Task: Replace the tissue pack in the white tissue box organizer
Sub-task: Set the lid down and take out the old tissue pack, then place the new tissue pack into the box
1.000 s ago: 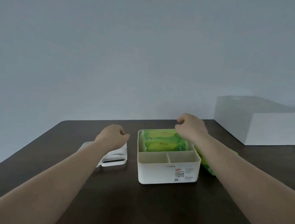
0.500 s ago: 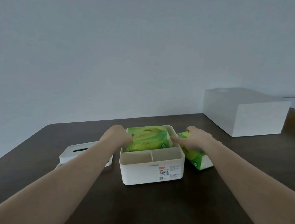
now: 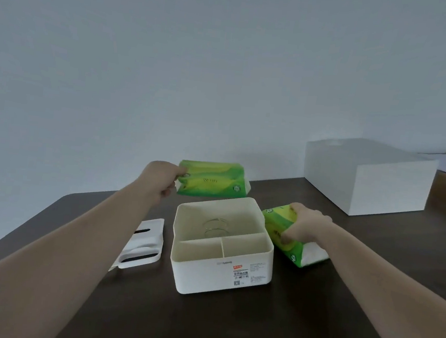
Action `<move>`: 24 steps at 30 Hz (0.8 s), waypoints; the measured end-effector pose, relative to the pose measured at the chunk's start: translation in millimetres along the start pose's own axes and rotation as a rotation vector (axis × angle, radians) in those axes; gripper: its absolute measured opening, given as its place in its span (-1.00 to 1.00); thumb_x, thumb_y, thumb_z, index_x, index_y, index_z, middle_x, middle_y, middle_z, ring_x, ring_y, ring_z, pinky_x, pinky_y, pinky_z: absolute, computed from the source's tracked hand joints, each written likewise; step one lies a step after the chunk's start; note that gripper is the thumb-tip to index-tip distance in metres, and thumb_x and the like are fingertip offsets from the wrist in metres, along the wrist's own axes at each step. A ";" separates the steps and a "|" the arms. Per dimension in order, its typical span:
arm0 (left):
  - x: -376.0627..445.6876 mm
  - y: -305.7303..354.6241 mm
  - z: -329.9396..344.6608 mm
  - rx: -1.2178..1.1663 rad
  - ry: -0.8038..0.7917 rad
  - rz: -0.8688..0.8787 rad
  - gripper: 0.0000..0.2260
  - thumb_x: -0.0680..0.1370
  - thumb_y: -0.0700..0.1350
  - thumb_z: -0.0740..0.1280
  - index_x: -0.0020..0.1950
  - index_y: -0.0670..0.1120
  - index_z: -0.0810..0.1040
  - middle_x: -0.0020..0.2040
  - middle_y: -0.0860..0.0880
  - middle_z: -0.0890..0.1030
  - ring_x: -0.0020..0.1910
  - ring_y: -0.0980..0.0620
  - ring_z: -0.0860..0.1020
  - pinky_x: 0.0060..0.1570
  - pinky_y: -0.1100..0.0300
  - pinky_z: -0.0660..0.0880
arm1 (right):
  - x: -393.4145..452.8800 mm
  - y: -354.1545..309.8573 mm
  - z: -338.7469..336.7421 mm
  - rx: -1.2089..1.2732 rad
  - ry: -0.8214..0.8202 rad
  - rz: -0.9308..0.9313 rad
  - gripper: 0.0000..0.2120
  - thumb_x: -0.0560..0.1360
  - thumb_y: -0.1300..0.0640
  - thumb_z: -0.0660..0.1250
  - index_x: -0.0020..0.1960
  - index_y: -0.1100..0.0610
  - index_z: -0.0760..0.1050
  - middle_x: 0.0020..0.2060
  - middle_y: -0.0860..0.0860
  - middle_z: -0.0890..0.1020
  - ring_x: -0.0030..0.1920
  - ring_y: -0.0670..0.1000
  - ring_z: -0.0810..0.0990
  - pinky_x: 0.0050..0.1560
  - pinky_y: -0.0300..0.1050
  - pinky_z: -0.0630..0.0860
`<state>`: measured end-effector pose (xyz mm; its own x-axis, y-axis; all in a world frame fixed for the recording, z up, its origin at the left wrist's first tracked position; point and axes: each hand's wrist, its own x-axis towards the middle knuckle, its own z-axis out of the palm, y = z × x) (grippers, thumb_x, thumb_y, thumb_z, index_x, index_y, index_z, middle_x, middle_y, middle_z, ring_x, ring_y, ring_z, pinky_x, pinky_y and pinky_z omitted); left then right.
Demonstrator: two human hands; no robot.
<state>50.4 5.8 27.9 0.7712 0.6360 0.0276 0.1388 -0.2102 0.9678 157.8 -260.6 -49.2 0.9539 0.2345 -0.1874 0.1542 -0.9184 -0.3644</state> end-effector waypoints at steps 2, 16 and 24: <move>10.8 -2.8 -0.9 -0.008 0.054 0.026 -0.81 0.50 -0.18 0.35 -0.29 -0.10 0.41 -0.35 -0.05 0.36 -0.40 0.03 0.31 -0.43 0.21 0.25 | 5.0 0.7 -1.6 0.038 0.041 0.007 -0.07 0.21 -0.09 0.44 0.49 -0.14 0.07 0.30 0.16 0.38 0.31 0.24 0.30 0.29 0.18 0.39; 91.7 -69.9 -3.9 0.233 0.175 -0.038 -0.81 0.52 -0.17 0.32 -0.29 -0.14 0.46 -0.39 -0.13 0.50 -0.46 -0.05 0.41 -0.40 0.23 0.33 | -17.7 -68.5 -44.4 0.168 0.206 -0.774 -0.15 0.29 0.09 0.52 0.45 -0.26 0.20 0.30 0.02 0.38 0.31 0.07 0.29 0.34 -0.05 0.27; 100.3 -91.6 -4.3 0.334 0.053 -0.105 -0.80 0.43 -0.33 0.28 -0.33 -0.08 0.41 -0.30 -0.13 0.51 -0.29 -0.10 0.48 -0.32 0.08 0.58 | -12.9 -101.8 -24.3 -0.118 -0.003 -0.911 -0.20 0.32 0.09 0.50 0.43 -0.27 0.22 0.28 -0.01 0.36 0.31 0.07 0.25 0.37 -0.01 0.23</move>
<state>112.3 92.1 -56.9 0.7096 0.7031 -0.0460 0.4178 -0.3673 0.8310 136.0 -177.9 12.5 0.4498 0.8845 0.1243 0.8717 -0.4044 -0.2765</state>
